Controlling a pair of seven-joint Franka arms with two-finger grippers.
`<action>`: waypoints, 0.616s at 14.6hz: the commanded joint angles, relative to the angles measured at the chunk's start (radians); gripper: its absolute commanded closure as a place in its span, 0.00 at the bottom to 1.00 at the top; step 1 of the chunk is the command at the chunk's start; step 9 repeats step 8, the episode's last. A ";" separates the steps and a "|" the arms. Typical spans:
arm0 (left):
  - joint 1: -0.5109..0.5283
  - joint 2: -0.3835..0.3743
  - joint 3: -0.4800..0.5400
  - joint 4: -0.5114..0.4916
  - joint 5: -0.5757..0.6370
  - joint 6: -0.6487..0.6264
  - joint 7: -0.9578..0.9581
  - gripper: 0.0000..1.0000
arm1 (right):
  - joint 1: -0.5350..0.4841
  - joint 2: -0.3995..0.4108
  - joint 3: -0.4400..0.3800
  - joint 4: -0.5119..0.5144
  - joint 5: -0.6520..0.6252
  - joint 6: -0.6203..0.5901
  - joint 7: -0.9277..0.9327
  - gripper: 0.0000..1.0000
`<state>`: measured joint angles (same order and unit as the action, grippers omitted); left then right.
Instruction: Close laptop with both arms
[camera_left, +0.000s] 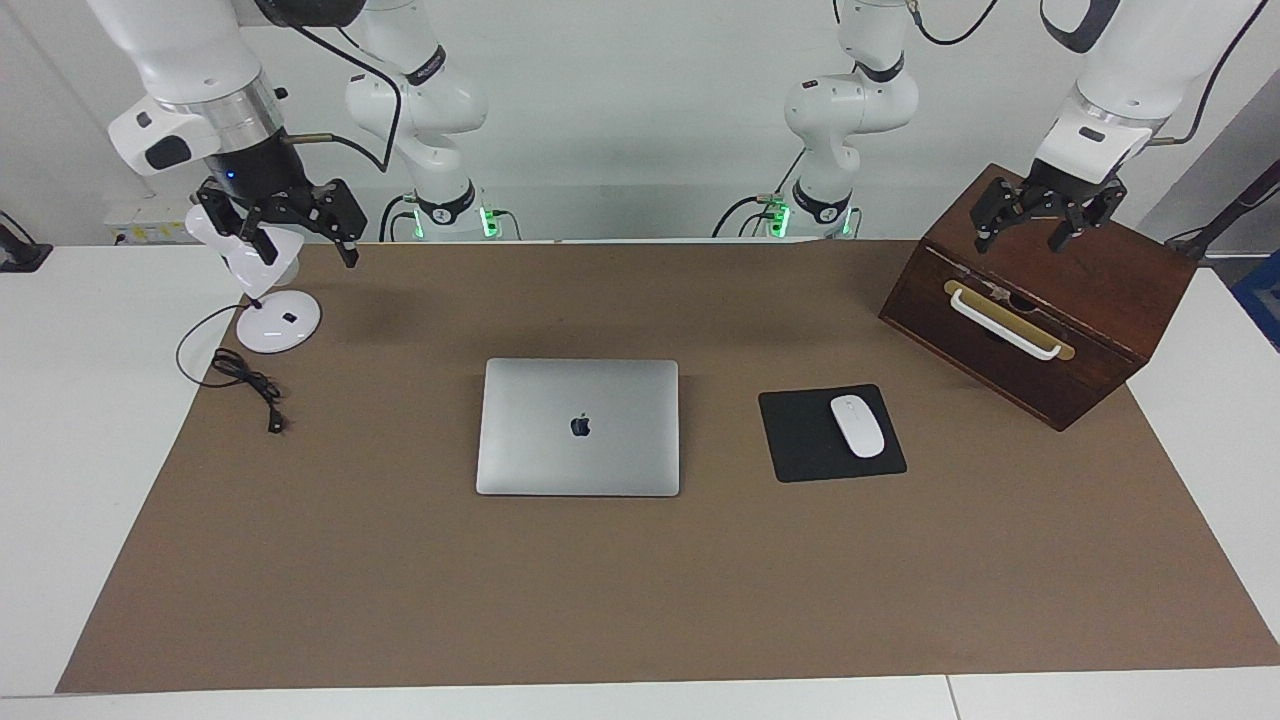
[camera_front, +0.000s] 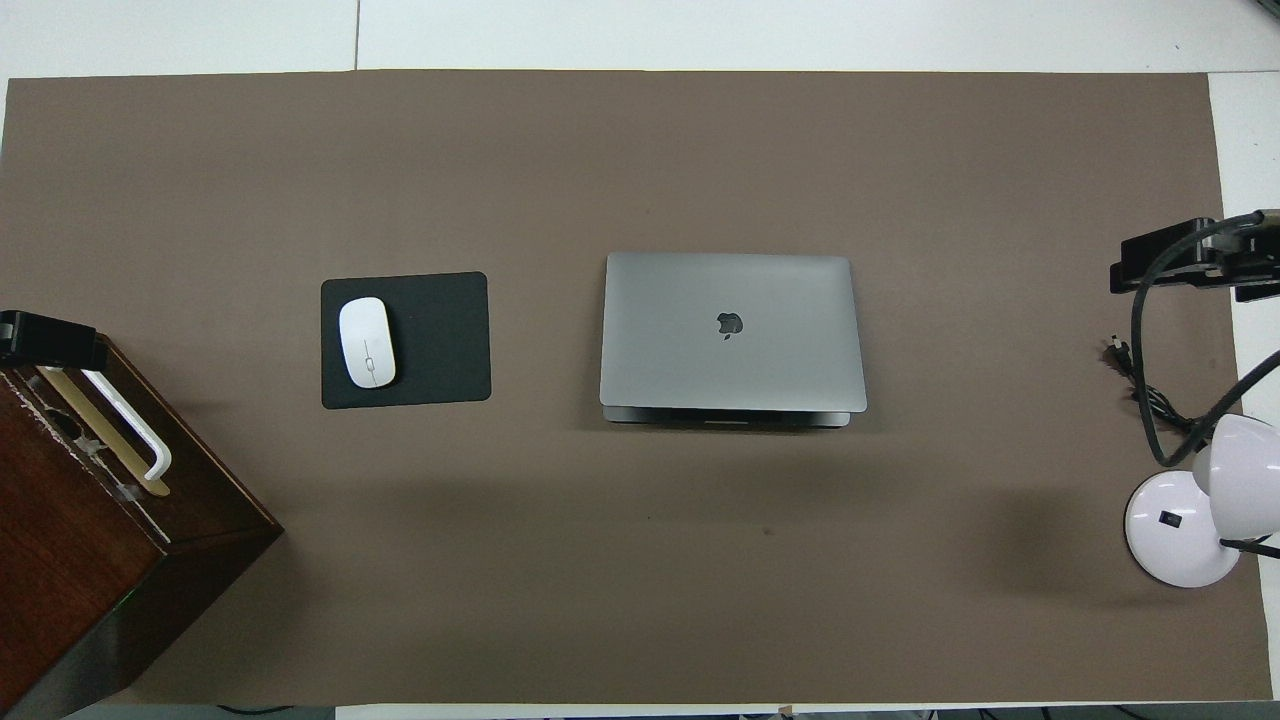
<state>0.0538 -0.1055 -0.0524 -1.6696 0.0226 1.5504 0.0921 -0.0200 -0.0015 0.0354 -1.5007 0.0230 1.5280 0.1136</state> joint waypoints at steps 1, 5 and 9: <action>0.006 0.010 -0.003 0.019 -0.013 -0.016 -0.011 0.00 | -0.012 0.011 0.003 0.020 0.035 -0.014 -0.020 0.00; 0.006 0.007 -0.001 0.016 -0.018 -0.015 -0.012 0.00 | -0.011 0.011 0.004 0.019 0.037 -0.011 -0.020 0.00; 0.006 0.007 -0.001 0.016 -0.021 -0.015 -0.012 0.00 | -0.012 0.009 0.006 0.017 0.037 -0.011 -0.020 0.00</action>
